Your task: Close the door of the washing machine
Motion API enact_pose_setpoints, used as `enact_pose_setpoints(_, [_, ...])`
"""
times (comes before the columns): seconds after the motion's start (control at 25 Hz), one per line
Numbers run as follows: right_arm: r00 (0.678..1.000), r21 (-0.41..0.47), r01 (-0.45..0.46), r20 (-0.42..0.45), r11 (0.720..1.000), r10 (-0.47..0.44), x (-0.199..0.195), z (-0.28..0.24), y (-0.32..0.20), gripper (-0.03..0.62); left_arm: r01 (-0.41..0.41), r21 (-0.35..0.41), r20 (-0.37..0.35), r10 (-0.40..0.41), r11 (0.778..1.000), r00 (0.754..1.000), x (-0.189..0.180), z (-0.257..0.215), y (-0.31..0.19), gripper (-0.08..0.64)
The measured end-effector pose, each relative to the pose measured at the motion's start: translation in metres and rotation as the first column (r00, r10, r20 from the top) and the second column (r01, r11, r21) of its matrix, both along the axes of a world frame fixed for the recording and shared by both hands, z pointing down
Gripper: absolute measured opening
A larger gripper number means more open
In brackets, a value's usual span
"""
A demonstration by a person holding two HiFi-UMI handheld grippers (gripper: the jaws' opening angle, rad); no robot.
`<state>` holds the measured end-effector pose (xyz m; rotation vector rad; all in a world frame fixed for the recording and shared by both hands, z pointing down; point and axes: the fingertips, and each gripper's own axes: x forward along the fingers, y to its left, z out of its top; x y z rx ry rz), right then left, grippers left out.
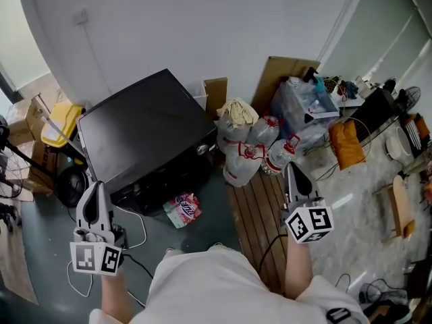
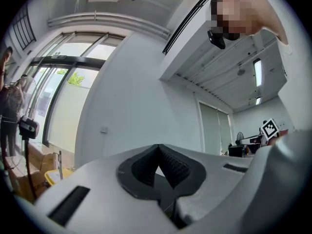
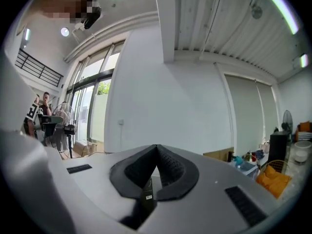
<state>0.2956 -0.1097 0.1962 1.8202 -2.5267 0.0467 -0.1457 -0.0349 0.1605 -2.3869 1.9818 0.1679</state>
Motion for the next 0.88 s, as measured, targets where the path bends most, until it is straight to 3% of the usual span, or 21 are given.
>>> enact_pose_setpoints(0.28, [0.995, 0.087, 0.021, -0.102, 0.996, -0.012, -0.025, -0.023, 0.014, -0.002, 0.059, -0.007, -0.011, -0.059, 0.998, 0.998, -0.018, 0.004, 0.012, 0.006])
enact_pose_setpoints(0.88, [0.990, 0.075, 0.035, -0.138, 0.997, -0.024, -0.066, -0.017, 0.007, -0.002, 0.066, -0.020, -0.003, -0.066, 0.998, 0.998, -0.039, 0.011, 0.017, 0.006])
